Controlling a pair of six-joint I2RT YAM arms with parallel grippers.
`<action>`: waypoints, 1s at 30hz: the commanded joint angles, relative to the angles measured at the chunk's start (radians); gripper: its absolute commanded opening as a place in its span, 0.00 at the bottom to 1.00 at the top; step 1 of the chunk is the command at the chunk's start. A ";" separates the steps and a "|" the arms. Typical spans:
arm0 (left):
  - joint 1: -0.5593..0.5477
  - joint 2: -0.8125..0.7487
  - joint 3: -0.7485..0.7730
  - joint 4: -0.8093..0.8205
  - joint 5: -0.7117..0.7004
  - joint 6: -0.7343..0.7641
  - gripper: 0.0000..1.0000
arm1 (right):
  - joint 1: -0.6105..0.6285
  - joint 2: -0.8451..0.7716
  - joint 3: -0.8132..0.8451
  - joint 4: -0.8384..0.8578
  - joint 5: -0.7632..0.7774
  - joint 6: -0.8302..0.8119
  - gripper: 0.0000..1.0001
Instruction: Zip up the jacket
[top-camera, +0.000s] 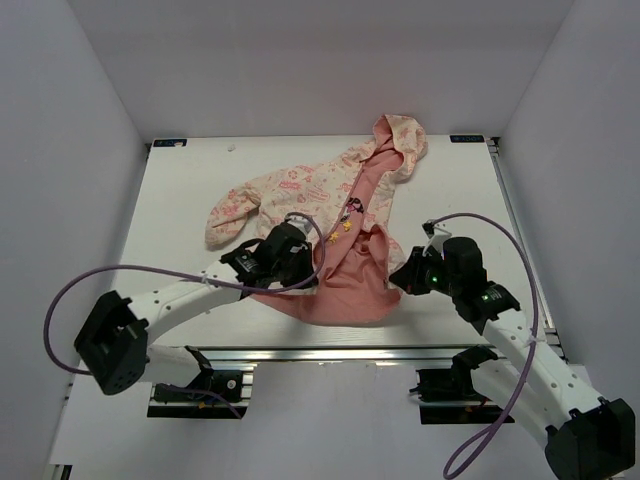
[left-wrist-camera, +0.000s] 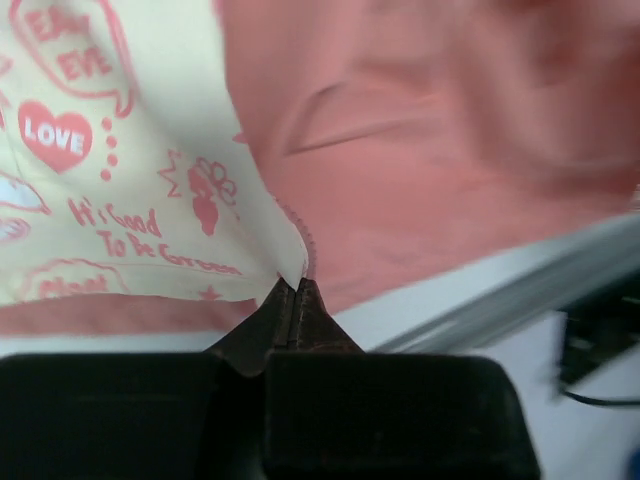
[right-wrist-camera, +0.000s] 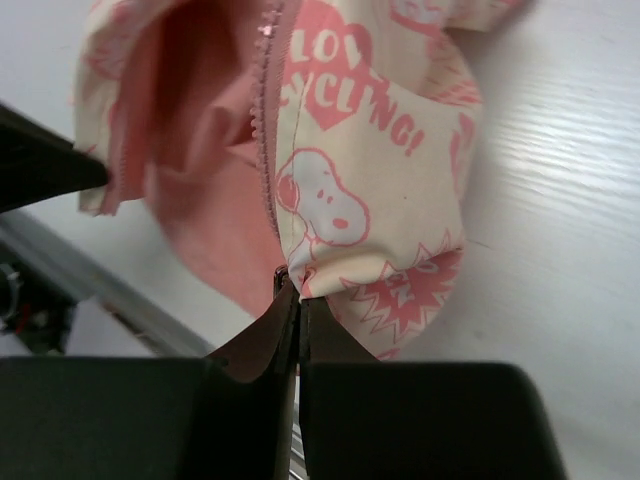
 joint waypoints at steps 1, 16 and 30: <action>0.002 -0.106 -0.042 0.306 0.161 0.000 0.00 | 0.003 -0.002 -0.017 0.231 -0.241 -0.001 0.00; 0.002 -0.235 -0.140 0.670 0.166 -0.043 0.00 | 0.035 0.129 -0.007 0.731 -0.463 0.074 0.00; 0.001 -0.218 -0.163 0.768 0.114 -0.137 0.00 | 0.035 0.147 -0.142 1.076 -0.511 0.200 0.00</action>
